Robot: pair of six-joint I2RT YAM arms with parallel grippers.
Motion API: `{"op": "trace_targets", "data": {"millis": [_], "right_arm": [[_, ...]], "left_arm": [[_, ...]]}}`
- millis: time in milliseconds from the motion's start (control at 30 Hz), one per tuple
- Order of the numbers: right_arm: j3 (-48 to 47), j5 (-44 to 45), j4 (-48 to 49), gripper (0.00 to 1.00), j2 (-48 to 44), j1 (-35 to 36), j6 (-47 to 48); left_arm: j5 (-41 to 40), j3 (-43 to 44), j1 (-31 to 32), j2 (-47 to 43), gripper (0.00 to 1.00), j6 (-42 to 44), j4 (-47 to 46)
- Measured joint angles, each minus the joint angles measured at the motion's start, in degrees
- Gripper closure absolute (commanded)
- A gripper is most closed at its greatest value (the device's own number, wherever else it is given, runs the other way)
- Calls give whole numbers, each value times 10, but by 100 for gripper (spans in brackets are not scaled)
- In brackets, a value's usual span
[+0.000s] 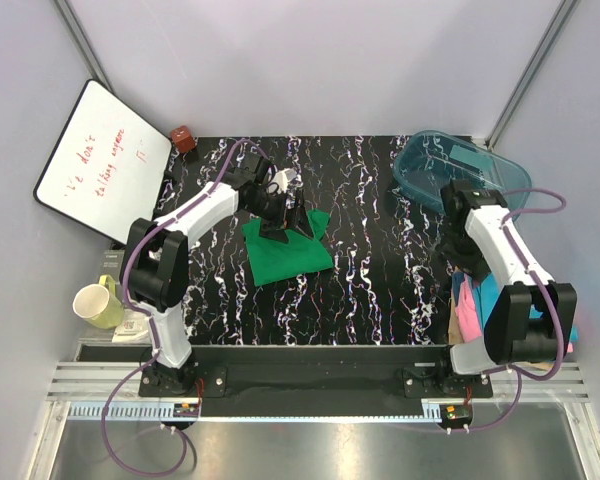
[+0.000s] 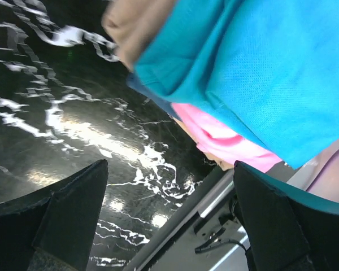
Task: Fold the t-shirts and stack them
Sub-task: Put the neatly folded tshirt into the corner of the board with the right arm
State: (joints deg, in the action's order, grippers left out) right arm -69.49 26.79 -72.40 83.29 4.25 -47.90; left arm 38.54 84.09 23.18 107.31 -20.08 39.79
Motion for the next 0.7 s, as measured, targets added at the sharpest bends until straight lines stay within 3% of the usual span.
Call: {"op": "trace_targets", "data": {"millis": [200,700], "right_arm": [[46,-56,17,0,7,-81,30],[54,-62,21,1,159,-93,30]], "left_arm": [[-1,3,0,0,1,4,6],[-1,3,0,0,1,8,9]]}}
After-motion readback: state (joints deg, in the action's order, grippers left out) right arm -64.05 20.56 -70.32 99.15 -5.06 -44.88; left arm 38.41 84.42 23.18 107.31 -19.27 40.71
